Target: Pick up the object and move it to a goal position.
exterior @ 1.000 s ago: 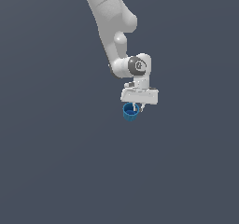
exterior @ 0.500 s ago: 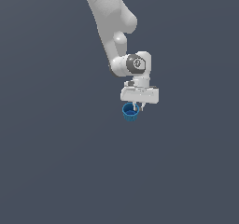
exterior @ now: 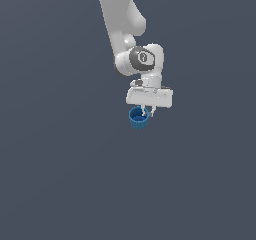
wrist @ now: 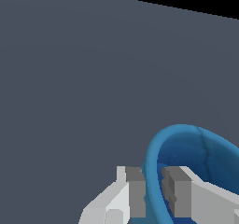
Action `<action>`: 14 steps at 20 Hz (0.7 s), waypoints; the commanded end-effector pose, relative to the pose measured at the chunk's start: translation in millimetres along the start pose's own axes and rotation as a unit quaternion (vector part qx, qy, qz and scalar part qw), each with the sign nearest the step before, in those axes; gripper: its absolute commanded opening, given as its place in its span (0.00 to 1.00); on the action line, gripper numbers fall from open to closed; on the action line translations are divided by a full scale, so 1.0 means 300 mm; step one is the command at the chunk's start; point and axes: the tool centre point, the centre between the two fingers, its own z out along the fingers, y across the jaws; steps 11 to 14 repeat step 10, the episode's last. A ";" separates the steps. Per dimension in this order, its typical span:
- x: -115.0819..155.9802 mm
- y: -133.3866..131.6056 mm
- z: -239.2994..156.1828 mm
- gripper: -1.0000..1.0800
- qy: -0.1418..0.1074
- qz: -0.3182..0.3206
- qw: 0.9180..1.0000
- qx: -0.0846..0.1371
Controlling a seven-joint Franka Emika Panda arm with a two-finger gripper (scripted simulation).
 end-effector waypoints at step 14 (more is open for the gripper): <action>0.140 0.042 -0.033 0.00 0.001 0.000 1.000 -0.001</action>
